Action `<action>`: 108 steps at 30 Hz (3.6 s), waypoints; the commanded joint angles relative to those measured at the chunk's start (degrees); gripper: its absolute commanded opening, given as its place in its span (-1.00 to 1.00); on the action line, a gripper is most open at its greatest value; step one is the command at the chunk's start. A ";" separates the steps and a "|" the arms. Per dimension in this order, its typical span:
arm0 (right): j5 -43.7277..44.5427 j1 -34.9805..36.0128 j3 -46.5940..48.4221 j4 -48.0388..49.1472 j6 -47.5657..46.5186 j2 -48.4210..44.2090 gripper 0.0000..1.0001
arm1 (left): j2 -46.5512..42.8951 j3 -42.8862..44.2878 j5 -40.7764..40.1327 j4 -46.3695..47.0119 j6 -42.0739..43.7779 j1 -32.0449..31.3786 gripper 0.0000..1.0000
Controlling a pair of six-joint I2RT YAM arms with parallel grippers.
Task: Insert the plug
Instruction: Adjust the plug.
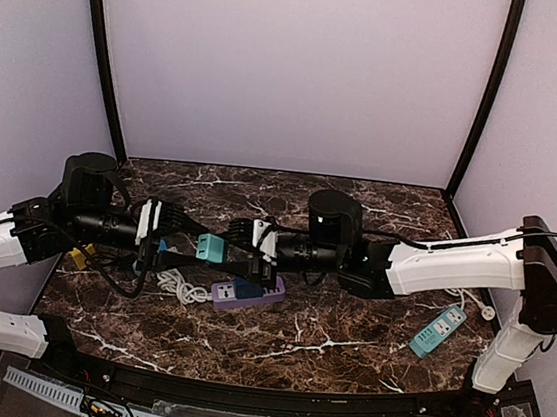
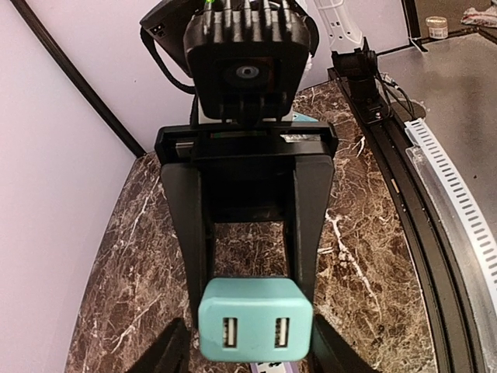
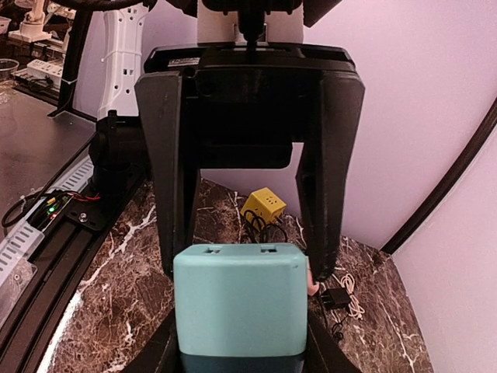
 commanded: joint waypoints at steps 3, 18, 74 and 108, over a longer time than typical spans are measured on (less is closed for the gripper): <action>-0.40 -0.24 1.29 2.84 1.15 1.08 -1.00 | 0.11 0.59 -0.02 1.84 -2.63 -0.41 -0.10; -0.68 -0.57 1.92 3.27 2.52 1.84 -1.00 | 0.26 -0.43 0.07 3.90 -4.40 -1.11 -0.04; 1.32 -16.01 4.16 -20.37 28.54 1.72 0.80 | 28.12 13.28 -25.74 -18.38 -30.85 -0.43 -0.99; 13.34 -3.52 13.11 5.42 26.60 18.33 -0.37 | 19.73 13.10 -11.81 -13.78 -63.53 8.63 -0.99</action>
